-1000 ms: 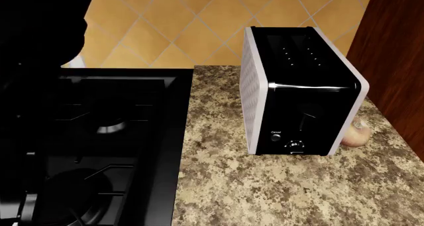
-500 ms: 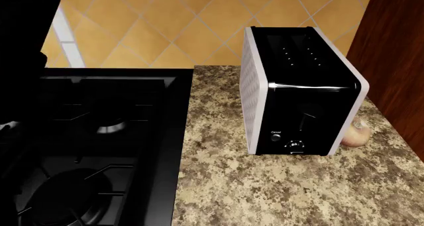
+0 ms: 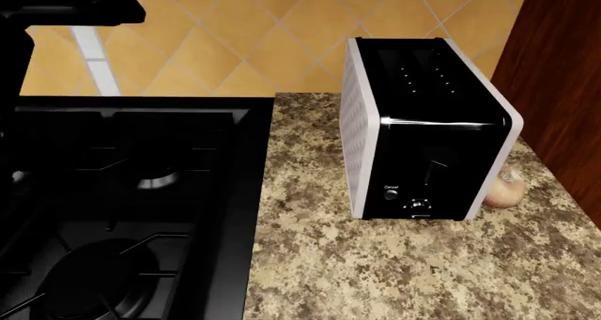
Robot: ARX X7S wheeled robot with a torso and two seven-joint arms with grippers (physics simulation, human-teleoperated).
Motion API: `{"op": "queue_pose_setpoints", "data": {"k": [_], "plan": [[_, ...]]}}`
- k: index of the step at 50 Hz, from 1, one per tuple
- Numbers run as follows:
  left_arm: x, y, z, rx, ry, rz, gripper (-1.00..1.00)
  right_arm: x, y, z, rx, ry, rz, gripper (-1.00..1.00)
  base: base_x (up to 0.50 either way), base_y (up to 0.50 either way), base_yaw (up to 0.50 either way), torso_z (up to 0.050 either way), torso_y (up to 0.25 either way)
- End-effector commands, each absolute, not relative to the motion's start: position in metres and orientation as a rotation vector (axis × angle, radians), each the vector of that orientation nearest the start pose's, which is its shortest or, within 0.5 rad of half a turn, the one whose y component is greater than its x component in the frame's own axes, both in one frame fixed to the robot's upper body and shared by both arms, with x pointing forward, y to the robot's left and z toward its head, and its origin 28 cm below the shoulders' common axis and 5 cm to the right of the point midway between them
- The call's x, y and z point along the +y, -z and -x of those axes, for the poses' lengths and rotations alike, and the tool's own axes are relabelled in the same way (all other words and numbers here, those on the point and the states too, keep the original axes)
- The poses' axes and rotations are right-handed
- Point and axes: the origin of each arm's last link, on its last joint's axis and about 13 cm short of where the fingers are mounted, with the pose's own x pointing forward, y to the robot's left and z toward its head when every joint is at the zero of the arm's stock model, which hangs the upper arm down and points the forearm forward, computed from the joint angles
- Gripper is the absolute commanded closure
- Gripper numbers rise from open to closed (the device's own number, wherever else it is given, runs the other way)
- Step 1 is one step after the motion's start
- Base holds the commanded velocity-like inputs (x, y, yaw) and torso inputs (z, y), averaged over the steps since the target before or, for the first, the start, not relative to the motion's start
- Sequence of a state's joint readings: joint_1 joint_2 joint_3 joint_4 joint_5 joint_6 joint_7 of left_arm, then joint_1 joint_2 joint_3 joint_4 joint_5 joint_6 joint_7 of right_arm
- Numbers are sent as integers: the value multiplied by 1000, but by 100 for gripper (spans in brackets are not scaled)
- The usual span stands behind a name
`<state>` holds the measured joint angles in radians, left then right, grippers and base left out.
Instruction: Pick the canned food and canned food from the counter and place them in the cabinets closest to them.
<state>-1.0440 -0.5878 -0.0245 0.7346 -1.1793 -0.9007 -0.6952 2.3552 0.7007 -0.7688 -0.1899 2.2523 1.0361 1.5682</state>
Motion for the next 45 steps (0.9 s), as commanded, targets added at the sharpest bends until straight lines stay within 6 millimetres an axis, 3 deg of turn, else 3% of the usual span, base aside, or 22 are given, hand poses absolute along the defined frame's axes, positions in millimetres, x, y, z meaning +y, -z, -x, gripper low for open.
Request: {"op": "queue_pose_setpoints", "data": {"k": [1, 18, 45], "plan": [[241, -330, -195, -650, 103, 69, -100, -102, -478, -99, -467, 85, 140, -100, 0, 0, 0, 0, 0], [244, -336, -156, -752, 116, 109, -100, -112, -456, -78, -522, 57, 114, -100, 0, 0, 0, 0, 0], [244, -341, -135, -811, 142, 124, -100, -123, -443, -58, -617, 39, 91, -100, 0, 0, 0, 0, 0]]}}
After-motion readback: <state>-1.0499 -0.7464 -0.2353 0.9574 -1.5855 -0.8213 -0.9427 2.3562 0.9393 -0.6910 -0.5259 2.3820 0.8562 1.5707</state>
